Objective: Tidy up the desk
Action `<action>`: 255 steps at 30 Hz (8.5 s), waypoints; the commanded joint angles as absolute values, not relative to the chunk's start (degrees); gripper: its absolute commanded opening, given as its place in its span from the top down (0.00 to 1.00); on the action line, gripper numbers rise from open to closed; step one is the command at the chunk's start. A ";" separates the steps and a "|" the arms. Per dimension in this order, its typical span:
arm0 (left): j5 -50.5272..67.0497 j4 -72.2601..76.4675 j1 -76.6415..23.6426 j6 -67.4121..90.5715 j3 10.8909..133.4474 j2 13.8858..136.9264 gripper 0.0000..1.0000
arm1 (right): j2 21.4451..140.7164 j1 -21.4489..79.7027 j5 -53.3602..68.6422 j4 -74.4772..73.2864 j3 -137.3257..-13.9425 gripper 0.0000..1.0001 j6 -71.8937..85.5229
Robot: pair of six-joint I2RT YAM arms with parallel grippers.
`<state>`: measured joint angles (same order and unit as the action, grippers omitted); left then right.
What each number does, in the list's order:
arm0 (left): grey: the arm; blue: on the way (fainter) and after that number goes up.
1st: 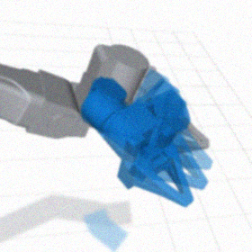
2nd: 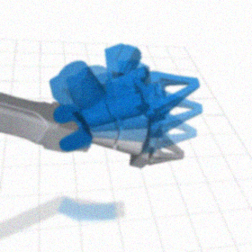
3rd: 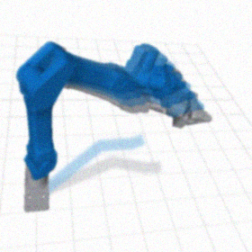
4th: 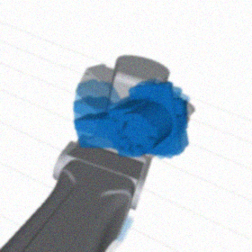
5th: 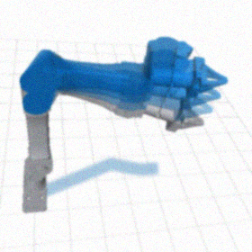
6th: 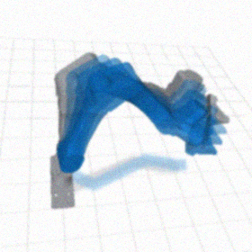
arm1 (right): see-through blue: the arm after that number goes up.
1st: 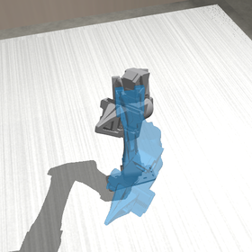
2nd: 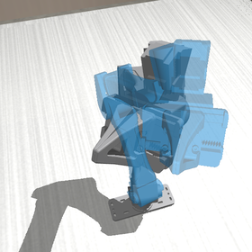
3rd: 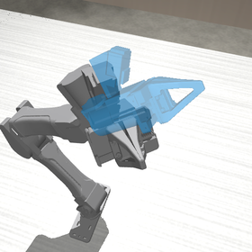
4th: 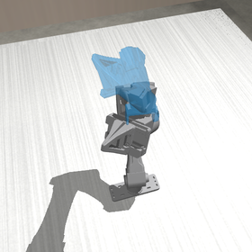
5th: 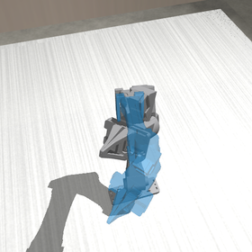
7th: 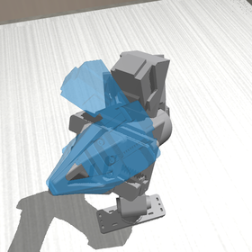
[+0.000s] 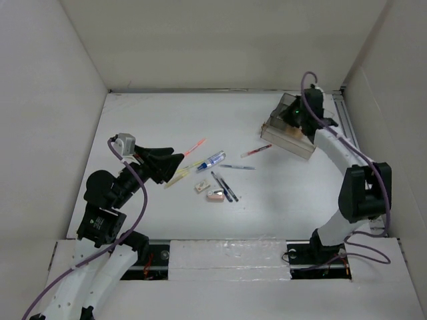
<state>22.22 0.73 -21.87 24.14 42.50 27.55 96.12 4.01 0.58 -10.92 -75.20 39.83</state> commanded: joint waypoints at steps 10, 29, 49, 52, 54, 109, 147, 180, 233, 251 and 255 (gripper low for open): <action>10.28 0.18 -21.62 26.81 43.50 25.40 0.54 | 100.26 40.33 -9.67 -7.90 -70.04 0.40 34.71; 12.39 0.53 -21.62 25.84 43.07 24.52 0.53 | 115.40 43.68 -17.49 -19.07 -86.39 0.25 43.50; 13.54 1.05 -21.62 25.66 43.15 24.61 0.53 | 119.27 41.84 -19.16 -18.02 -85.61 0.57 44.83; 13.97 0.79 -21.62 25.66 43.50 25.22 0.53 | 119.01 41.22 -16.72 -16.88 -85.08 0.64 45.79; 14.24 0.70 -21.62 25.58 43.24 25.23 0.53 | 117.96 41.22 -15.13 -14.61 -84.03 0.66 46.58; 17.05 2.11 -21.62 26.28 43.33 29.00 0.53 | 126.48 1.49 -17.93 -19.43 -111.45 0.68 32.96; 16.00 1.84 -21.62 26.01 42.98 25.40 0.97 | 77.70 47.16 -10.18 0.19 -50.54 0.66 36.49; 12.92 1.40 -21.62 25.31 42.98 22.94 0.75 | 99.05 61.00 -7.04 -11.00 -65.05 0.02 10.89; 13.89 1.58 -21.62 25.22 43.07 22.94 0.75 | 71.65 39.67 -16.61 2.20 -49.66 0.77 33.04; 13.97 1.23 -21.62 25.14 43.16 22.85 0.75 | 91.81 -11.42 -3.70 2.81 -60.98 0.71 46.66; 13.71 1.41 -21.62 25.23 42.98 22.85 0.75 | 96.49 -12.74 -2.55 1.76 -65.90 0.69 46.32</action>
<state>13.28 -1.08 -21.87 25.80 42.50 23.05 94.50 -12.49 -5.48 -0.73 -60.53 45.17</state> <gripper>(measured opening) 0.248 0.401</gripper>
